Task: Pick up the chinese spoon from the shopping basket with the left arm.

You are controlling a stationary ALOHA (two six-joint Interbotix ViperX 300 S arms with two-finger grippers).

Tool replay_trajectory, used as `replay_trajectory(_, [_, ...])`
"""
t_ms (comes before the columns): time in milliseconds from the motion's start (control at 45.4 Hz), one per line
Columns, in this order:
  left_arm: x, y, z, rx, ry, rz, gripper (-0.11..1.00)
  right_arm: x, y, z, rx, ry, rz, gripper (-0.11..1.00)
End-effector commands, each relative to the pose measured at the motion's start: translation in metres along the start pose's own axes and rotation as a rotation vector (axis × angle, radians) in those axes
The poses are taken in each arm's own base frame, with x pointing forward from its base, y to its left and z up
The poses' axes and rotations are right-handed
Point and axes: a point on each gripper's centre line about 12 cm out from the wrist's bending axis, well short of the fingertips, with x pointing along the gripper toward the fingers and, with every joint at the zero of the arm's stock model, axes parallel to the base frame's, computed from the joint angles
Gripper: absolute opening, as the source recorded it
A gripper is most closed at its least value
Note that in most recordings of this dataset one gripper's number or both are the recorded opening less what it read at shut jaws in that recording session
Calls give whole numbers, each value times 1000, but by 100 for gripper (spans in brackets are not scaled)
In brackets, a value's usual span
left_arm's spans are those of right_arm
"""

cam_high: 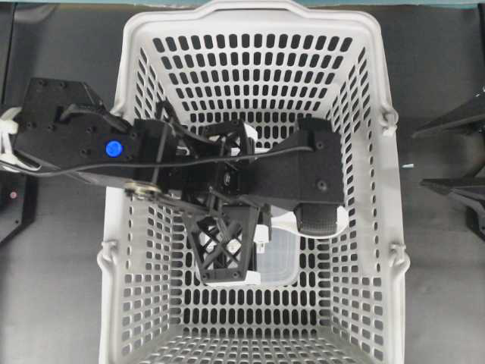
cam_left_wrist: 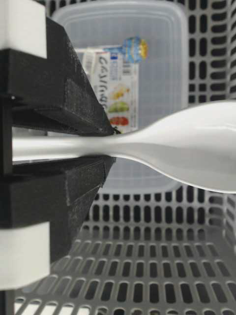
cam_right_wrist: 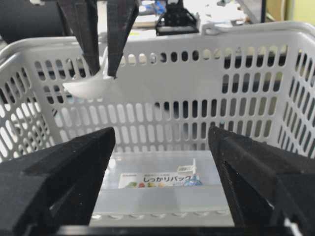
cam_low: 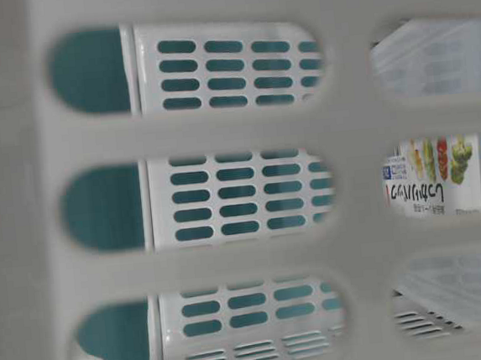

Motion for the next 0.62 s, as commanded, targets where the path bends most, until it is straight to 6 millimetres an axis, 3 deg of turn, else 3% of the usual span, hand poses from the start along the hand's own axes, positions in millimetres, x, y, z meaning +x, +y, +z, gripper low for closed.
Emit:
replay_trajectory(0, [-18,-1,2,-2,-44,-7,12,1,0,4,5,-12,2,74])
replay_trajectory(595, [-14,-1,-1,3,-37,-5,12,0,1,5,5,-18,2,74])
